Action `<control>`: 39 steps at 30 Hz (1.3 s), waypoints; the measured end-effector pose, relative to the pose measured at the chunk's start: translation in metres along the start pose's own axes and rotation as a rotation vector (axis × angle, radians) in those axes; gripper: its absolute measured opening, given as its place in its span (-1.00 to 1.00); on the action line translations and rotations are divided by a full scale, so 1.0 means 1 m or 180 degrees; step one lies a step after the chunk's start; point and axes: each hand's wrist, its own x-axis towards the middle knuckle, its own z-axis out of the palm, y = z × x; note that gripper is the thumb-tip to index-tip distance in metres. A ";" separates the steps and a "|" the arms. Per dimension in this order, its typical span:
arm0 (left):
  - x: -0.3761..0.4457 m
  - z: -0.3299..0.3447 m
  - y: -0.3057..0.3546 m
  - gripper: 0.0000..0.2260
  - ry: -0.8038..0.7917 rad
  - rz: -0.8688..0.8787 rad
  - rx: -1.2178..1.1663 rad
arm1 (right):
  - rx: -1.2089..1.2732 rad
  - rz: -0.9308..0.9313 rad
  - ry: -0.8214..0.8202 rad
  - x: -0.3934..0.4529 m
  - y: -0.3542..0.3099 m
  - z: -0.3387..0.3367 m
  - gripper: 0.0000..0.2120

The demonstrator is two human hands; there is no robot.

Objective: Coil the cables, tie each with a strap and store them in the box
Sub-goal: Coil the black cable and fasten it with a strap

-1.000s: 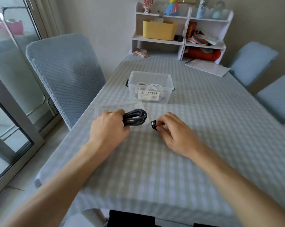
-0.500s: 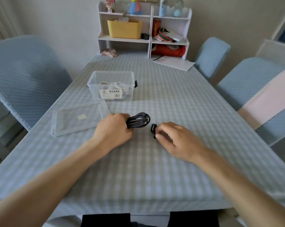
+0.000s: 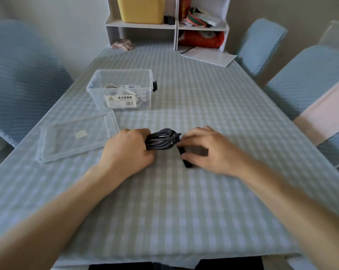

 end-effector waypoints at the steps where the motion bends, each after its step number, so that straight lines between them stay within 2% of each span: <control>1: -0.001 0.000 0.000 -0.94 -0.0014 -0.0012 0.0020 | -0.0111 -0.0026 -0.0115 0.000 0.001 -0.002 -0.63; 5: -0.004 -0.002 0.005 -0.91 -0.0150 -0.0017 0.0262 | -0.0401 0.0048 -0.0439 0.000 0.002 -0.008 -0.49; 11: -0.001 -0.011 0.027 -0.94 -0.0453 0.0022 0.0873 | -0.0169 0.0154 -0.0592 0.003 0.007 -0.012 -0.28; 15: 0.012 -0.015 0.052 -0.88 -0.0733 0.0204 0.1504 | -0.0092 0.0095 -0.0517 0.005 0.008 -0.012 -0.37; 19: 0.016 -0.010 0.073 -0.71 -0.0905 0.0431 0.2004 | -0.0100 0.0031 -0.0330 0.003 0.008 -0.010 -0.31; 26: 0.024 -0.008 0.084 -0.77 -0.1033 0.0463 0.2432 | -0.0324 -0.0089 -0.0305 -0.003 0.006 -0.010 -0.40; 29: 0.024 -0.006 0.078 -0.89 -0.0929 0.0487 0.2102 | -0.0369 -0.0076 -0.0297 -0.004 0.006 -0.011 -0.43; 32: 0.020 -0.006 0.065 -0.71 -0.0678 0.0553 0.1202 | -0.0388 -0.0067 -0.0326 -0.002 0.006 -0.010 -0.42; 35: 0.012 -0.010 0.058 -0.68 -0.0787 0.0491 0.0168 | -0.0483 -0.0126 -0.0359 -0.003 0.006 -0.011 -0.36; 39: 0.003 -0.003 0.060 -0.77 -0.0701 0.0427 0.0315 | -0.0494 -0.0162 -0.0330 -0.006 0.008 -0.010 -0.31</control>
